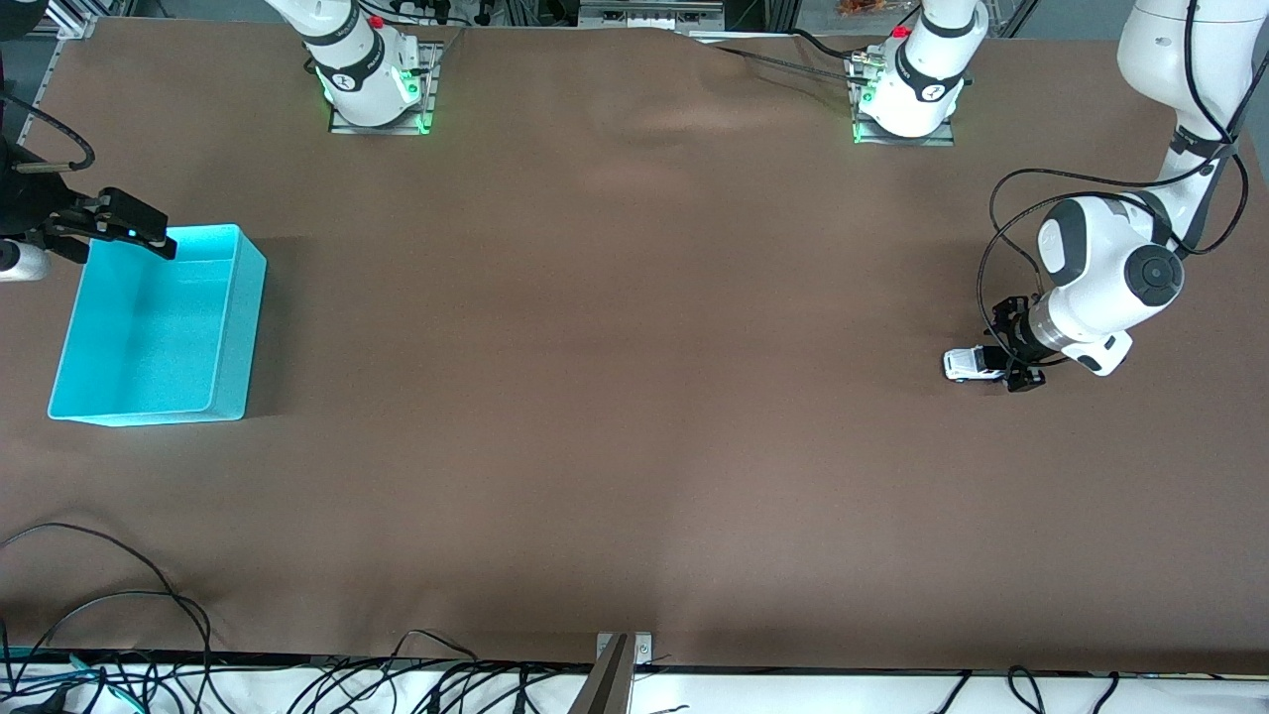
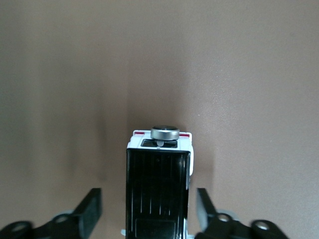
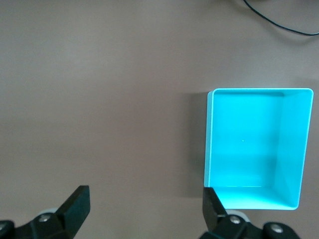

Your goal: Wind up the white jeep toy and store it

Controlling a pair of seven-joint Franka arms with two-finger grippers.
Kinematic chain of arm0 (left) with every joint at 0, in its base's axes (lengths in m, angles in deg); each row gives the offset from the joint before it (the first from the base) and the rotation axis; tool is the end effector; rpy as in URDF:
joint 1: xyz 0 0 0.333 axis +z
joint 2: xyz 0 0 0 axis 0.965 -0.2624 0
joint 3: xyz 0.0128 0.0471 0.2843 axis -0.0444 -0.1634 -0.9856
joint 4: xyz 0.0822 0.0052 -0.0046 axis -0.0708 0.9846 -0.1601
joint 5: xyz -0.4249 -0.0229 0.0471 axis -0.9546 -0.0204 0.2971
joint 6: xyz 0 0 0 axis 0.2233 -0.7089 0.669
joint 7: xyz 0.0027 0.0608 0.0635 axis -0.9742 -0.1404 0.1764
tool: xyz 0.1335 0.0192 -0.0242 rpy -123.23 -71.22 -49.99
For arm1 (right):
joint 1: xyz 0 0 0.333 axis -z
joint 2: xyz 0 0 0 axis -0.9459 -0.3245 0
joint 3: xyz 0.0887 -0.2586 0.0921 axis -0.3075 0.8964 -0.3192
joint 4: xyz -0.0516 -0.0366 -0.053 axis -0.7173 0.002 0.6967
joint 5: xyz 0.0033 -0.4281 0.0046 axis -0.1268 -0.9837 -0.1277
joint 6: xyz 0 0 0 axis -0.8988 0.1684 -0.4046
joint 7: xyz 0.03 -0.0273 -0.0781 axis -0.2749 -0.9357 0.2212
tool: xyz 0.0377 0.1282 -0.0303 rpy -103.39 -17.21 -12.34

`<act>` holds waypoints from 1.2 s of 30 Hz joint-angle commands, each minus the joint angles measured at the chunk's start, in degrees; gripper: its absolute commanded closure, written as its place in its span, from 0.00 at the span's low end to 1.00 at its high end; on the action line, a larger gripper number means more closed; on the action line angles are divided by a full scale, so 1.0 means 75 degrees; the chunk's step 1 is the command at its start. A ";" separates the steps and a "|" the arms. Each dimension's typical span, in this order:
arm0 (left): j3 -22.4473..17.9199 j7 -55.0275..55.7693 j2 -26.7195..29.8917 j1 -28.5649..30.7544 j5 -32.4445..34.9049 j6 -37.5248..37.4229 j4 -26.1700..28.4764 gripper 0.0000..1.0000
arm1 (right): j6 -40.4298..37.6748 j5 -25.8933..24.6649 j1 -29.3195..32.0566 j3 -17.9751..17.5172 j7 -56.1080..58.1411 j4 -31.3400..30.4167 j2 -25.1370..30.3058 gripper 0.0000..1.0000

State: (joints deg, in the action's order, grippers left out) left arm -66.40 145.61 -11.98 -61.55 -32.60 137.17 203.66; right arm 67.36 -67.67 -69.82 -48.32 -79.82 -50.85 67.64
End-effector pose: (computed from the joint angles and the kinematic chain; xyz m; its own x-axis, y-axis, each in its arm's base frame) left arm 0.5426 0.0796 0.1091 -0.0701 0.9975 -0.0121 0.9966 0.0695 -0.0447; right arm 0.6065 -0.0005 0.5489 0.9980 0.0539 -0.0318 0.0532 -0.9984 -0.0211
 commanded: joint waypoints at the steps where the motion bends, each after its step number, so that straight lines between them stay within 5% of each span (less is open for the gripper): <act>1: 0.0017 0.0072 0.0027 0.0016 0.0218 0.0099 0.0037 0.47 | -0.0083 0.0143 0.0021 -0.0031 0.0038 0.0140 0.0019 0.00; 3: 0.0017 0.0072 0.0039 0.0016 0.0218 0.0099 0.0037 0.70 | -0.0083 0.0131 0.0021 -0.0007 0.0050 0.0140 0.0007 0.00; 5: 0.0017 0.0072 0.0039 0.0016 0.0218 0.0099 0.0025 0.76 | -0.0083 0.0132 0.0033 0.0004 0.0050 0.0140 0.0007 0.00; 19: 0.0543 0.0236 0.0531 -0.0090 0.0218 -0.0241 -0.0057 0.77 | -0.0106 0.0131 0.0033 -0.0007 0.0085 0.0140 0.0019 0.00; 36: 0.1200 0.1337 0.0203 -0.0628 0.0218 -0.0171 -0.0034 0.77 | -0.0106 0.0143 0.0033 0.0004 0.0085 0.0140 0.0019 0.00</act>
State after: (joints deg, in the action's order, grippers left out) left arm -57.39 151.64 -9.81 -64.17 -32.57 136.09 203.39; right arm 67.31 -67.61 -69.80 -48.29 -79.82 -50.84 67.68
